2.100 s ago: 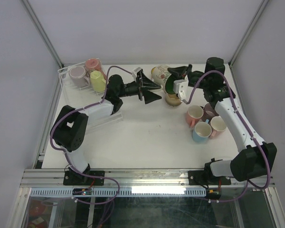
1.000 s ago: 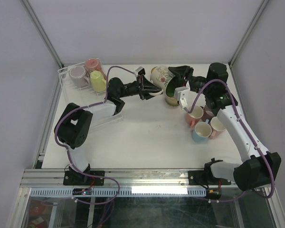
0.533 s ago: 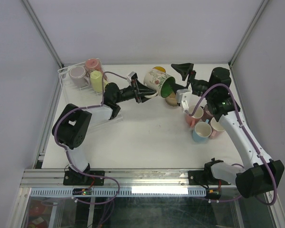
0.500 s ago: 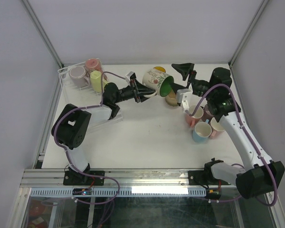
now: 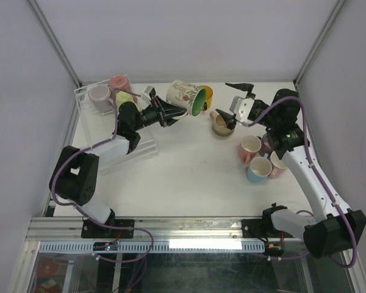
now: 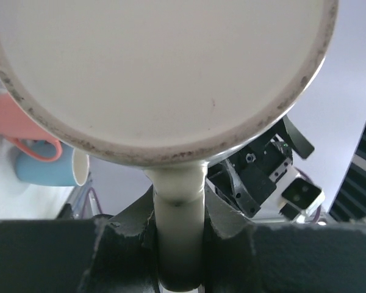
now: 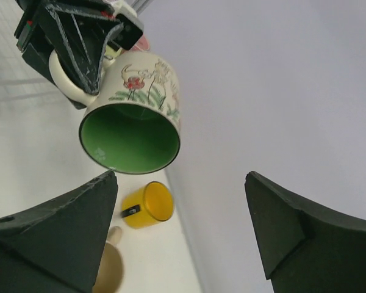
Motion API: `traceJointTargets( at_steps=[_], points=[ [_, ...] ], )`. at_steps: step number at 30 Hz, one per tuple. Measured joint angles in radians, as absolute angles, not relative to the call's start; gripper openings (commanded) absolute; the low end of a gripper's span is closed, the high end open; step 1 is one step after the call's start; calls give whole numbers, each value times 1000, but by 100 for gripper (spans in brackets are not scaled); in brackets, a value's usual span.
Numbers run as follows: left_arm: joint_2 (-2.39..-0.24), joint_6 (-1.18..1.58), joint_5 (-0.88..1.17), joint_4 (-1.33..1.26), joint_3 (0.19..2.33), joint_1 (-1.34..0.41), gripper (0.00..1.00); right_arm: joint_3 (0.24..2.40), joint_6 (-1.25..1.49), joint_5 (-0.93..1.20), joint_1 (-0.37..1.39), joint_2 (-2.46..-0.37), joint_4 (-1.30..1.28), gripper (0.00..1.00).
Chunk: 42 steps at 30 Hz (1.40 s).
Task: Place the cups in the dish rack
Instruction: Place the cup on the dish rack.
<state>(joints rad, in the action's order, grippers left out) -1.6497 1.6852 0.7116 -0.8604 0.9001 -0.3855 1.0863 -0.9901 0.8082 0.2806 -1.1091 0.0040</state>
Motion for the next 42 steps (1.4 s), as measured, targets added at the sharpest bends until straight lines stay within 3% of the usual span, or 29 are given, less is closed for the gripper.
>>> traceJointTargets(
  at_steps=[14,28,42],
  points=[
    [-1346,1201,659,-140,990,-218,0,1156,-342,802,194,-1293,49,91],
    [-1234,917,533,356,1131,-83,0,1155,-218,828,186,-1346,63,91],
    [-1178,653,184,719,1267,-70,0,1149,-207,844,184,-1390,54,91]
  ],
)
